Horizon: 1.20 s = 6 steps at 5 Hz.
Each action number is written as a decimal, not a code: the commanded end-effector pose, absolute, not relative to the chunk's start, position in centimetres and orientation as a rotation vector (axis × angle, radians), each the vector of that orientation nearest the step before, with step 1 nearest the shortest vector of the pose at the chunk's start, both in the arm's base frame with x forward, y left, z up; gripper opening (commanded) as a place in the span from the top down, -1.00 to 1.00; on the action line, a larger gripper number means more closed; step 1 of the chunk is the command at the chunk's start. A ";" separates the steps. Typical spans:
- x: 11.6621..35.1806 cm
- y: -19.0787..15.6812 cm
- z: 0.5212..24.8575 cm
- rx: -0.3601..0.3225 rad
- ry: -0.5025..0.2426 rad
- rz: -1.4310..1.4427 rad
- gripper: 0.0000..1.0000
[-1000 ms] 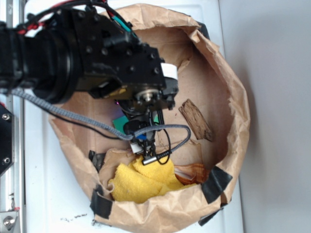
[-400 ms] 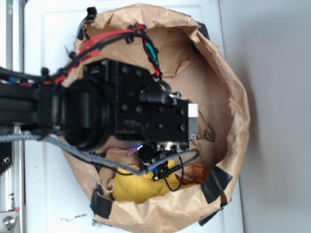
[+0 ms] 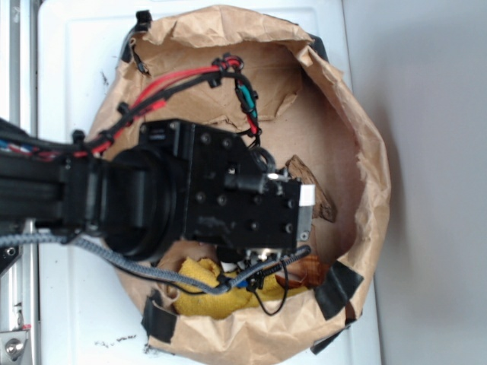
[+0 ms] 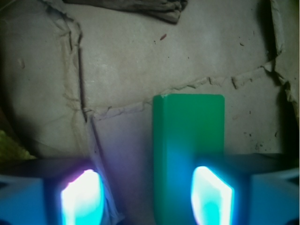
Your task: Grab the green block.
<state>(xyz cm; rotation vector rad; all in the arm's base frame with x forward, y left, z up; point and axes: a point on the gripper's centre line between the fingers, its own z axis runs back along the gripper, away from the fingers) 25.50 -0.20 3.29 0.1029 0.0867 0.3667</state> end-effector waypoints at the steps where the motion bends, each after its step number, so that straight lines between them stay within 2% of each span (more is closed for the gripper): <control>1: 26.2 -1.1 3.9 0.093 0.053 0.347 0.00; 2: 25.9 -0.2 4.3 0.047 0.050 0.336 -1.00; 3: 24.8 1.2 4.9 -0.023 0.012 0.315 -1.00; 4: 24.4 1.9 4.8 -0.048 -0.002 0.327 -1.00; 6: 24.2 1.7 4.6 -0.047 -0.020 0.312 -1.00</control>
